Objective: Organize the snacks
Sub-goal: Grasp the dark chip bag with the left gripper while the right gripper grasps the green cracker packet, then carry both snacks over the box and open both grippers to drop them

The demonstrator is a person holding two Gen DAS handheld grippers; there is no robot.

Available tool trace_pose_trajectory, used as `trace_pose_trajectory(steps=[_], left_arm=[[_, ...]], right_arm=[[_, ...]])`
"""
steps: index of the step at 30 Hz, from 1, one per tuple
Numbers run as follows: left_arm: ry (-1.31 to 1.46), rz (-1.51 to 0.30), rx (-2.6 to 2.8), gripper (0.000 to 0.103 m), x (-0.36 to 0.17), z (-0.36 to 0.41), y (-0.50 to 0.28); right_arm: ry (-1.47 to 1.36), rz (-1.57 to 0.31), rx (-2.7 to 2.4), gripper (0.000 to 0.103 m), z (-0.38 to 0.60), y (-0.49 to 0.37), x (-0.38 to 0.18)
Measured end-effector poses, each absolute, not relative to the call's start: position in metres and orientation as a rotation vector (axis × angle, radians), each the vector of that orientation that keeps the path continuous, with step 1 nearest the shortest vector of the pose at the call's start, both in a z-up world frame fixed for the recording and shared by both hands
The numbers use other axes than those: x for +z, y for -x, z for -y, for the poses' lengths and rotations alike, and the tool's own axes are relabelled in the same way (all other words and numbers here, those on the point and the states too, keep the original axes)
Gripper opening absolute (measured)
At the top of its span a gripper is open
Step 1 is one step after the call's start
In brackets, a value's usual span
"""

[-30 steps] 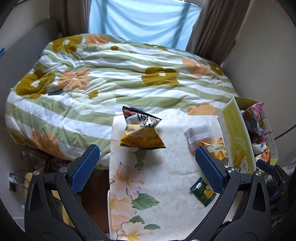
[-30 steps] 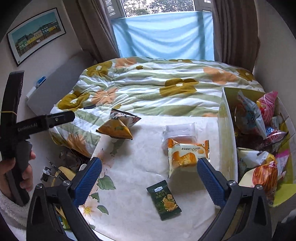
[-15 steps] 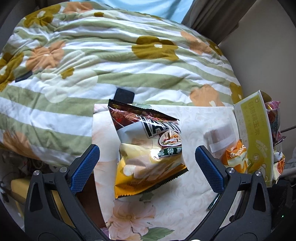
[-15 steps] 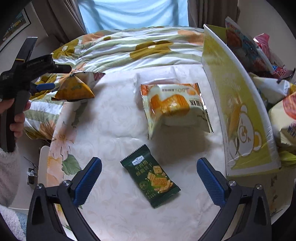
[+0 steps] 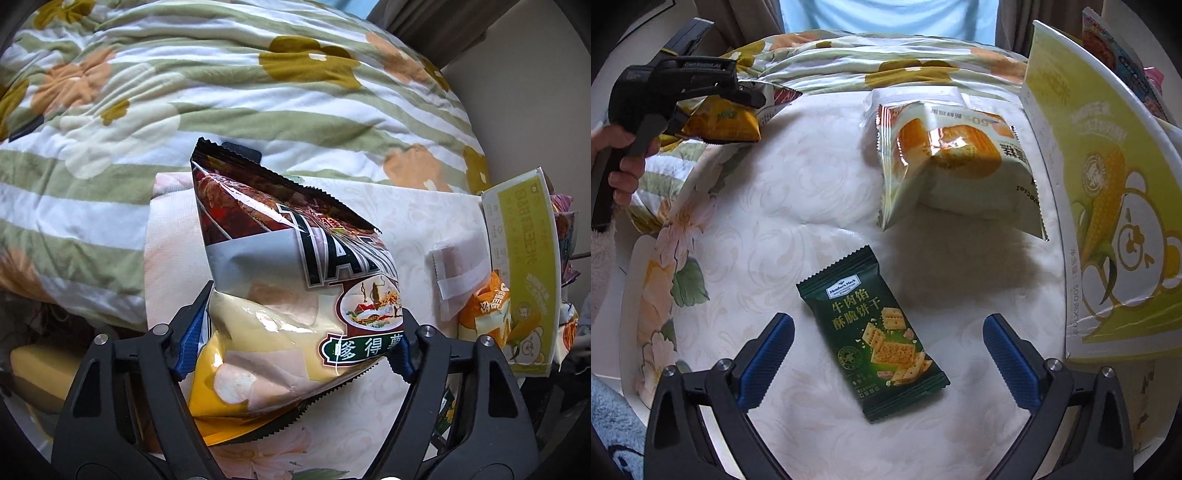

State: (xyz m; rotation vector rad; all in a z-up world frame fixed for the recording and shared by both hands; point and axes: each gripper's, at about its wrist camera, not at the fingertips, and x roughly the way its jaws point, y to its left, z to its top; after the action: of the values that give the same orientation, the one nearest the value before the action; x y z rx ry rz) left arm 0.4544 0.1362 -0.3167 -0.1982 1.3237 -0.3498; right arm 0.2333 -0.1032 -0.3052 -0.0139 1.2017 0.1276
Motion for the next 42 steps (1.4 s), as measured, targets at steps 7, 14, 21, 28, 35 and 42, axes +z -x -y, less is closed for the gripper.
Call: trace_pose_trajectory(steps=[7, 14, 21, 28, 35, 42], left_arm=[[0.162, -1.313, -0.336, 0.071, -0.313, -0.131, -0.443], [0.154, -1.326, -0.343, 0.069, -0.313, -0.123, -0.426], [0.131, -1.337, -0.373, 0.069, -0.307, -0.111, -0.394], [0.112, -1.351, -0.396, 0.069, -0.304, -0.104, -0.360], [0.106, -1.365, -0.422, 0.069, -0.304, -0.100, -0.337], [0.108, -1.355, -0.434, 0.069, -0.299, -0.107, -0.328]], right_arm=[[0.068, -1.203, 0.186, 0.087, 0.104, -0.233, -0.312], [0.134, -1.187, 0.233, 0.074, 0.101, -0.232, -0.313], [0.157, -1.168, 0.259, 0.068, 0.098, -0.226, -0.312], [0.168, -1.155, 0.267, 0.056, 0.094, -0.222, -0.311], [0.175, -1.146, 0.266, 0.041, 0.083, -0.216, -0.310], [0.131, -1.149, 0.223, 0.041, 0.084, -0.218, -0.300]])
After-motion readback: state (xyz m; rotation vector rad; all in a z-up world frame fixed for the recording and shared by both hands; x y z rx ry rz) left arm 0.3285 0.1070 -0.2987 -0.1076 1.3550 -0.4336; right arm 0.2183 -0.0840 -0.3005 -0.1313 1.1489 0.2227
